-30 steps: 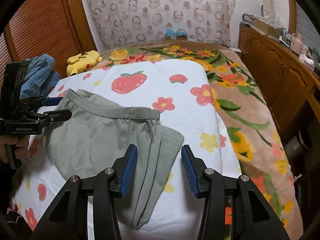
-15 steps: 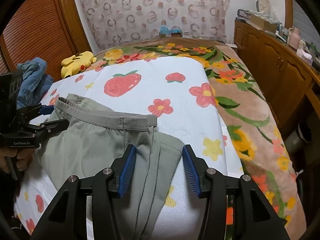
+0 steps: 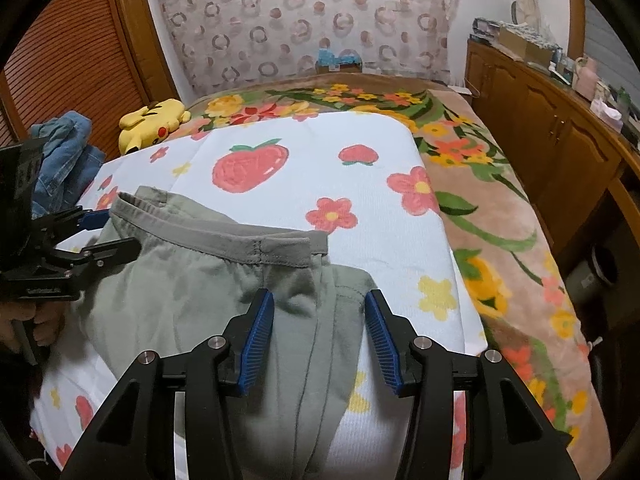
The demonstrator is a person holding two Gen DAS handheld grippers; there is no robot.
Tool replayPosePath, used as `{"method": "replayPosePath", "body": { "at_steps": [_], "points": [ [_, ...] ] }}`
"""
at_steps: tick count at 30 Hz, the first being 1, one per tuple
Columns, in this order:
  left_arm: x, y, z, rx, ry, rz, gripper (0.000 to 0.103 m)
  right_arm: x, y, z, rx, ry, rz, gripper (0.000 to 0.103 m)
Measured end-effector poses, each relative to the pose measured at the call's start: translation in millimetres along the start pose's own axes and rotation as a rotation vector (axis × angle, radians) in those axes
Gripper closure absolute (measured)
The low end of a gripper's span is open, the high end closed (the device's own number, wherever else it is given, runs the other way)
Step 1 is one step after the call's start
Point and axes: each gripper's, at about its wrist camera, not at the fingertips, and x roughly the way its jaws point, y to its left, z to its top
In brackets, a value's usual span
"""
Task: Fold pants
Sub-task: 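Close the right tool on the folded shorts' waistband edge, then lift the folded shorts with the right tool and carry them to the jeans pile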
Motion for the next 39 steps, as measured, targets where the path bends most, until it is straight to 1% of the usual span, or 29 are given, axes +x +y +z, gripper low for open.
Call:
{"method": "replayPosePath", "body": {
  "at_steps": [2,3,4,6,7,8,9,11,12,14,16,21,23,24,29,39],
  "points": [
    [-1.4,1.9,0.2,-0.013,-0.007,-0.033,0.039,1.4,-1.5,0.8,0.006,0.0,0.006,0.055],
    [-1.8,1.5,0.3,-0.012,-0.008,-0.037,0.042,1.7,-2.2,0.5,0.008,-0.002,0.011,0.061],
    [-1.7,1.1,0.5,-0.012,-0.009,-0.045,0.048,1.8,-1.8,0.6,0.007,-0.003,0.016,0.063],
    [-1.4,0.5,0.8,-0.02,-0.01,-0.064,0.051,2.2,-1.9,-0.2,0.006,-0.003,0.029,0.071],
    [-1.3,0.0,1.1,-0.02,-0.011,-0.065,0.053,2.7,-1.1,0.1,0.006,-0.002,0.035,0.072],
    [-1.4,0.0,1.2,-0.023,-0.011,-0.074,0.058,2.8,-1.3,-0.1,0.006,-0.002,0.038,0.074],
    [-1.3,0.4,1.1,-0.026,-0.013,-0.081,0.059,3.0,-1.5,0.2,0.005,-0.002,0.042,0.077],
    [-1.5,0.1,1.3,-0.03,-0.011,-0.097,0.068,3.2,-3.4,0.3,0.012,-0.002,0.056,0.08],
    [-1.9,-0.7,0.8,-0.026,-0.009,-0.101,0.07,3.3,-4.0,0.5,0.015,-0.002,0.059,0.084],
    [-3.1,-4.7,0.9,-0.011,-0.013,-0.103,0.076,3.4,-3.1,0.0,0.008,-0.005,0.066,0.089],
    [-5.1,-5.7,0.5,-0.005,-0.016,-0.106,0.08,3.0,0.7,-1.0,-0.018,-0.012,0.057,0.09],
    [-10.7,-6.3,1.3,-0.001,-0.028,-0.106,0.084,1.2,1.9,-0.3,-0.013,-0.027,0.078,0.091],
    [-13.5,-9.2,1.5,0.016,-0.028,-0.094,0.086,-3.0,2.6,0.9,-0.018,-0.048,0.087,0.092],
    [-16.3,-12.2,2.1,0.026,-0.028,-0.075,0.086,-4.9,3.5,1.5,-0.023,-0.056,0.093,0.092],
    [-29.4,-15.0,4.3,0.028,-0.036,-0.056,0.087,-16.6,12.7,7.4,-0.053,-0.093,0.106,0.092],
    [-72.0,-12.9,1.1,0.021,-0.111,-0.008,0.087,-35.7,34.5,15.8,-0.113,-0.147,0.13,0.092]
  ]
}}
